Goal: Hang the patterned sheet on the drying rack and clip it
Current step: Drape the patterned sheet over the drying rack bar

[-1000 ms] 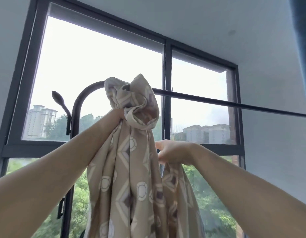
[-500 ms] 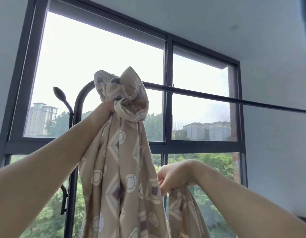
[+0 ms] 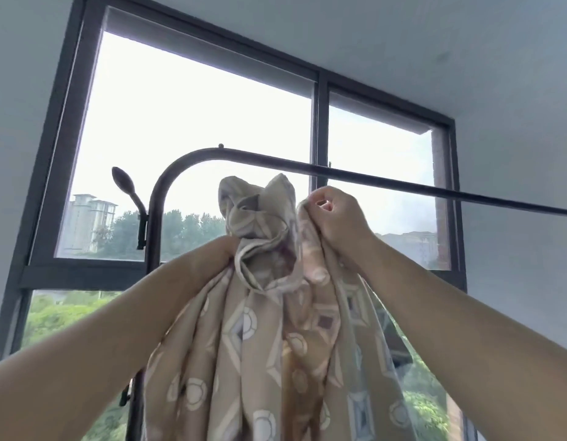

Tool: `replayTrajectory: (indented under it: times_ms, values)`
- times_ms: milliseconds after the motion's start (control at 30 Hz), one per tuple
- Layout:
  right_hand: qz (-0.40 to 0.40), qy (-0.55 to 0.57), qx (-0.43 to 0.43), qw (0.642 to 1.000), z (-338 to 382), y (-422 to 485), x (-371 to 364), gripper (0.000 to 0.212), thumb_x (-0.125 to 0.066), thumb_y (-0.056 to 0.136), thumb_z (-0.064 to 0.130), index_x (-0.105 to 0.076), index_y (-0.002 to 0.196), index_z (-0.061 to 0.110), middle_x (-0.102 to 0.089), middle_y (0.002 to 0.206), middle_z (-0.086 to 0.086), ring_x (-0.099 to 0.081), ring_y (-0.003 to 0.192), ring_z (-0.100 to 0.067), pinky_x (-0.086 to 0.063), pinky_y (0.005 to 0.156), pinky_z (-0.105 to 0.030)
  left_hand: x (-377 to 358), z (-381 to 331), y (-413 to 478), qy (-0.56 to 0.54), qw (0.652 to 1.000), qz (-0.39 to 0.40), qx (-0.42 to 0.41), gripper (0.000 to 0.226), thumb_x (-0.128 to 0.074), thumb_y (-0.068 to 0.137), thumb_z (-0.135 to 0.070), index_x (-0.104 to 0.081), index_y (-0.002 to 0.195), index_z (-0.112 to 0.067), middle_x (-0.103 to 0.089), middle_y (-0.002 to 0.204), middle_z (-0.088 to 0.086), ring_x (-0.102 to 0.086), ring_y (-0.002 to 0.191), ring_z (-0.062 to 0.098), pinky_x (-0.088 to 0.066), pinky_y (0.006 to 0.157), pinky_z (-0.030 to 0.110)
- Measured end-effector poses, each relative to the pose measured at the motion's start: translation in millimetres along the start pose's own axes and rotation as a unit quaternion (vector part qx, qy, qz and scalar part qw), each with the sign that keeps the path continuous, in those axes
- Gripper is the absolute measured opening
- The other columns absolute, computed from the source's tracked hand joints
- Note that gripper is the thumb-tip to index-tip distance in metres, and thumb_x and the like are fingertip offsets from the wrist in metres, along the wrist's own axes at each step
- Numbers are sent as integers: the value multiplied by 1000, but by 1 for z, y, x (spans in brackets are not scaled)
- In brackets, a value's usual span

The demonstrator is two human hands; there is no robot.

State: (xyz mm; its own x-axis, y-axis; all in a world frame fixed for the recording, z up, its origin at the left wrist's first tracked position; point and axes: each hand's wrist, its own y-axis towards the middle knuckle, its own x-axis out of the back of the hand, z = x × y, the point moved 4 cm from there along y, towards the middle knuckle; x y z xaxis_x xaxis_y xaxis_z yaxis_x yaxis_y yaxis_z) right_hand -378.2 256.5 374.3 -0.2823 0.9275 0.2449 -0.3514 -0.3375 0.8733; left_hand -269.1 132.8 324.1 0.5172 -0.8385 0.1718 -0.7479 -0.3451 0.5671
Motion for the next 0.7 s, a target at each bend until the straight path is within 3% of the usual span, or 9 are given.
replayTrajectory:
  times_ms: [67,100,167,267,367,400,467,567,700]
  values:
    - [34,32,-8,999,7,-2,-8,44,-57,86,8,-54,50,32,-46,48,16,-39,44,1,-31,44,-13,-22,-2,-3,-15,998,56,23,66,-42,90,7,-57,28,-8,-56,35,3,-53,31,4,-44,38,12]
    - [34,37,-15,999,8,-3,-8,41,-57,85,8,-56,51,31,-49,50,16,-40,48,0,-32,47,-16,-24,2,1,-23,996,78,29,43,-51,79,1,-64,39,-7,-62,46,7,-60,39,11,-50,43,17]
    - [47,30,-45,997,3,-7,-1,13,-63,85,16,-62,77,27,-60,74,8,-52,63,-8,-43,56,-22,-17,8,3,-58,995,64,47,18,-53,58,-1,-69,54,-8,-66,58,13,-63,46,22,-55,48,26]
    - [205,13,-149,967,-17,-18,5,36,-72,79,31,-54,108,20,-63,101,-7,-66,80,-20,-55,65,-29,-6,2,5,-68,997,19,33,22,-48,52,-1,-67,44,-8,-63,47,8,-60,38,17,-49,39,20]
    - [386,-57,-222,894,-30,-38,-2,25,-71,82,20,-60,103,12,-67,94,-7,-67,70,-16,-58,65,-29,0,-8,2,-7,1000,8,-25,26,-56,54,8,-60,39,-13,-50,28,-5,-51,29,-1,-40,35,9]
    - [418,-80,-226,876,-34,-43,-4,19,-69,83,14,-63,100,10,-67,91,-4,-65,67,-13,-56,61,-24,2,-10,-1,27,999,6,-46,33,-57,71,8,-59,46,-13,-46,25,-8,-50,28,-4,-38,35,7]
    - [451,-162,-206,853,-42,-48,-5,17,-68,84,12,-68,101,9,-68,92,1,-66,78,-14,-55,67,-21,10,-16,1,26,998,-34,-53,65,-28,94,12,-54,41,-14,-40,21,-6,-53,34,0,-41,45,8]
    - [399,-260,-182,860,-56,-42,8,22,-62,89,22,-68,99,4,-67,97,-7,-64,89,-22,-52,85,-32,18,-27,11,15,994,-95,-52,62,-23,96,9,-50,43,-8,-46,33,2,-49,45,10,-41,50,14]
    - [68,-163,-97,980,-39,-8,45,20,-54,91,22,-61,74,15,-60,73,-3,-56,72,-21,-46,60,-29,27,-17,3,57,994,-73,-50,59,-24,96,13,-50,48,-10,-35,18,-3,-42,22,-2,-38,41,7]
